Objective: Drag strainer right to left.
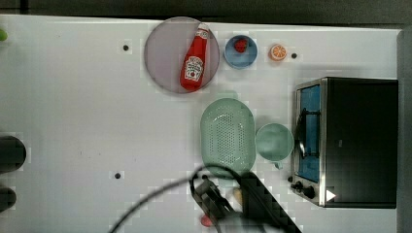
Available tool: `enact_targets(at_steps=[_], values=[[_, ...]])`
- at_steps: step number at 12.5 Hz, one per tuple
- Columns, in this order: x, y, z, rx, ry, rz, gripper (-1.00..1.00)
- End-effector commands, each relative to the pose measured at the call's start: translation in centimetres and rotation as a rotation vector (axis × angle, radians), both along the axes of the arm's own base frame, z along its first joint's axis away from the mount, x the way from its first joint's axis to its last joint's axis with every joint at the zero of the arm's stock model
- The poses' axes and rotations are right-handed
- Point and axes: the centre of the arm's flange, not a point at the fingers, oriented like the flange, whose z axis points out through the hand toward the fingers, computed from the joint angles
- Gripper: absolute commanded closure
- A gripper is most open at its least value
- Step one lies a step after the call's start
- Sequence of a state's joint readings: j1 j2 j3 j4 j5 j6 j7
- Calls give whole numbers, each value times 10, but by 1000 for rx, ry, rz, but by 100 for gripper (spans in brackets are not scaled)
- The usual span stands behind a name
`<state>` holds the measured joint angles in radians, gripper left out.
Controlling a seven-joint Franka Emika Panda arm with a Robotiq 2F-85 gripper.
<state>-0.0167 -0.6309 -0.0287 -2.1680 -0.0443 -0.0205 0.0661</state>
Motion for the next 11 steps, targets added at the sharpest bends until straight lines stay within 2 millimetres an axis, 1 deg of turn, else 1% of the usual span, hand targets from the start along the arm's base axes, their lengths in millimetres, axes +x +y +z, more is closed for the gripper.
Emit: enact_targets(at_steps=[1,3,6,9,11], values=[[37,-3,-55,12,33,-1,-100],[63,-4,-107,11,20,-69,-100],[96,-5,-193,9,31,-274,-100],[122,-7,-272,1,55,-508,-100],[134,-5,-321,-5,64,-595,-100]])
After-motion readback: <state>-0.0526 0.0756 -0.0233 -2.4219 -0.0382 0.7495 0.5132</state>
